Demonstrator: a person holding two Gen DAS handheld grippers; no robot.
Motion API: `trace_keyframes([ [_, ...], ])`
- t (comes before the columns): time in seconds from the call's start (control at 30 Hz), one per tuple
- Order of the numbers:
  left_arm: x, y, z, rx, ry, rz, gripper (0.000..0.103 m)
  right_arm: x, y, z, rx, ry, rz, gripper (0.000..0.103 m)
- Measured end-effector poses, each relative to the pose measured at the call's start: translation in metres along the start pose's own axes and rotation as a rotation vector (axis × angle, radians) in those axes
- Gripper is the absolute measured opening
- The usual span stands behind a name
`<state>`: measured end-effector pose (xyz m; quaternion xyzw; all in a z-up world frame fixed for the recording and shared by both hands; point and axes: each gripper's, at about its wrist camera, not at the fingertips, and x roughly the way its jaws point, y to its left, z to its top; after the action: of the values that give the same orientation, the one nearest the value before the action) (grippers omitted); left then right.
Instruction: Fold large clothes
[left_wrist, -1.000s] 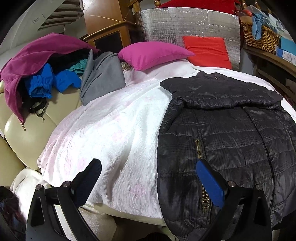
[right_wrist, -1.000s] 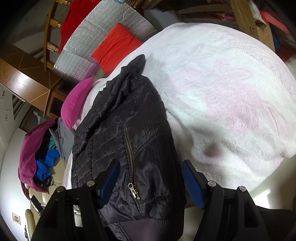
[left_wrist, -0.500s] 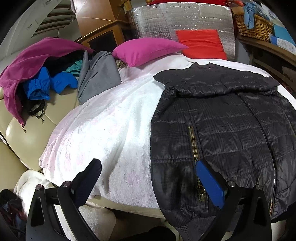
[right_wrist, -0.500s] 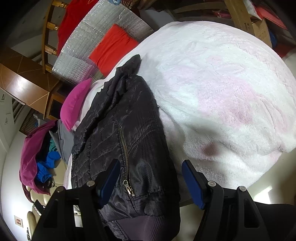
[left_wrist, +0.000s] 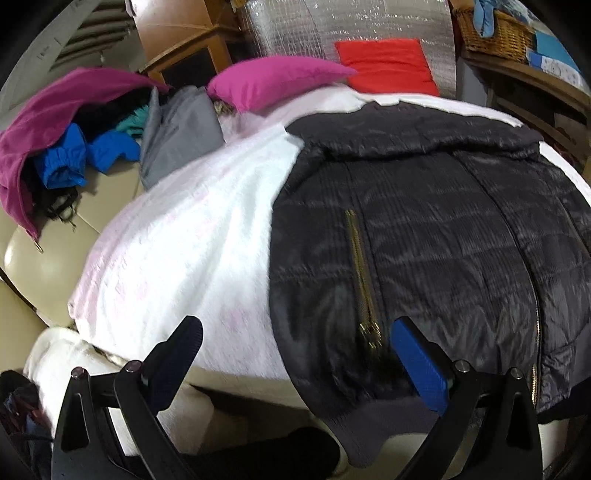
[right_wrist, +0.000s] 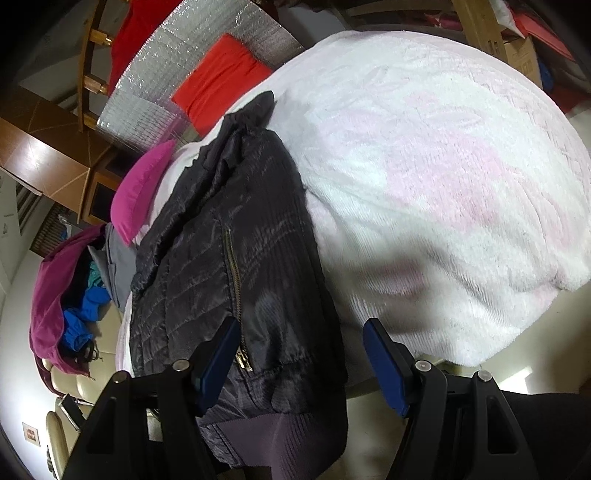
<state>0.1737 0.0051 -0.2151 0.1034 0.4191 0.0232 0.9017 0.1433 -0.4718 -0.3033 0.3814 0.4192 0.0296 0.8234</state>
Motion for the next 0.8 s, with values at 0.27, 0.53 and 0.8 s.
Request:
trace_keyframes([
  [0.27, 0.015, -0.010, -0.030, -0.106, 0.177, -0.135, 0.102, 0.008, 0.000, -0.010, -0.024, 0.036, -0.062, 0.072],
  [0.53, 0.029, -0.006, -0.047, -0.204, 0.278, -0.201, 0.102, 0.030, 0.015, -0.026, -0.119, 0.096, -0.122, 0.072],
  [0.8, 0.026, -0.017, -0.054, -0.183, 0.283, -0.276, 0.073, 0.043, 0.037, -0.048, -0.261, 0.105, -0.172, 0.059],
])
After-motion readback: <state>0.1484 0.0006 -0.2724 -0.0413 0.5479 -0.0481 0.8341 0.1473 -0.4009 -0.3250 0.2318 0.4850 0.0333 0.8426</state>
